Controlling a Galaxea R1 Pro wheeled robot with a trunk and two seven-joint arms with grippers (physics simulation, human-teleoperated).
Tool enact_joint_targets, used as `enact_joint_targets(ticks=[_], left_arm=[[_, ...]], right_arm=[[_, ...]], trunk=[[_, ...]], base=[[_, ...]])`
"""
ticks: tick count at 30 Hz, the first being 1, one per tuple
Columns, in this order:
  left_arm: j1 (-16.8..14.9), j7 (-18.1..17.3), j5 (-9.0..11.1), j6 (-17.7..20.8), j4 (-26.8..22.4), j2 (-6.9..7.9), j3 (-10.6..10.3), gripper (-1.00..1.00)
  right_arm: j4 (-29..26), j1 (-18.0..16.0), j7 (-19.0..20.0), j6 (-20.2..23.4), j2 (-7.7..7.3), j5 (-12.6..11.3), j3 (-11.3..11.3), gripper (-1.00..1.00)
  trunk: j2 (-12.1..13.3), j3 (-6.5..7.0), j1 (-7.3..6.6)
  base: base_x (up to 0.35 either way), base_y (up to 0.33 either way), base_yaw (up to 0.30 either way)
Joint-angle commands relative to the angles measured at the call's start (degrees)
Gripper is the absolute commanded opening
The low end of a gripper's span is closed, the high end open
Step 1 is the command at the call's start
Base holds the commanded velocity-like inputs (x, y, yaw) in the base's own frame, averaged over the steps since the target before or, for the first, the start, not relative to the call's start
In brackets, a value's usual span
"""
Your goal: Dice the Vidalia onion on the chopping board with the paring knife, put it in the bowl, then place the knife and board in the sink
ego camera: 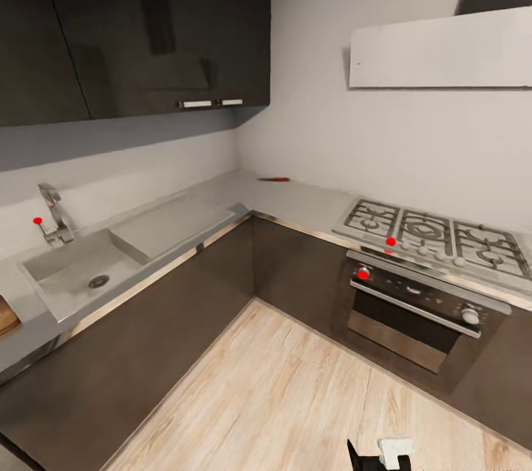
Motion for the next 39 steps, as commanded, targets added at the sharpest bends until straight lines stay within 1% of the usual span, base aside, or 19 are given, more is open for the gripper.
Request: enact_joint_targets(ticks=[1, 5, 9, 20, 26, 32, 37, 39], left_arm=[[0.0, 0.4, 0.6, -0.2, 0.0, 0.08, -0.3, 1.00], [0.0, 0.4, 0.6, -0.2, 0.0, 0.08, -0.3, 1.00], [0.0, 0.4, 0.6, -0.2, 0.0, 0.08, -0.3, 1.00], [0.0, 0.4, 0.6, -0.1, 0.1, 0.08, -0.3, 1.00], [0.0, 0.4, 0.6, -0.2, 0.7, 0.08, -0.3, 1.00], [0.0, 0.4, 0.6, -0.2, 2.2, -0.27, -0.3, 1.00], [0.0, 0.4, 0.6, -0.2, 3.1, 0.00, -0.2, 1.00], [0.0, 0.5, 0.6, -0.9, 3.0, 0.10, -0.1, 1.00]], right_arm=[[0.0, -0.1, 0.5, -0.2, 0.10, 0.4, -0.5, 1.00], [0.0, -0.1, 0.5, -0.2, 0.10, 0.4, -0.5, 1.00], [0.0, -0.1, 0.5, -0.2, 0.10, 0.4, -0.5, 1.00], [0.0, -0.1, 0.6, -0.3, 0.01, 0.5, -0.2, 1.00], [0.0, -0.1, 0.5, -0.3, 0.08, 0.5, -0.3, 1.00], [0.0, -0.1, 0.5, -0.3, 0.03, 0.5, -0.6, 1.00], [0.0, -0.1, 0.4, -0.3, 0.08, 0.5, -0.6, 1.00], [0.0, -0.1, 0.4, -0.3, 0.07, 0.5, -0.6, 1.00]], trunk=[[-0.1, -0.01, 0.02], [-0.1, 0.25, 0.02], [-0.1, 0.35, 0.02], [-0.1, 0.38, 0.02], [-0.1, 0.38, 0.02], [-0.1, 0.38, 0.02], [-0.1, 0.38, 0.02], [-0.1, 0.38, 0.02]], base=[[0.000, 0.000, -0.223], [0.000, 0.000, -0.213], [0.000, 0.000, -0.093], [0.000, 0.000, -0.008], [0.000, 0.000, 0.000], [0.000, 0.000, 0.000], [0.000, 0.000, 0.000], [0.000, 0.000, 0.000]])
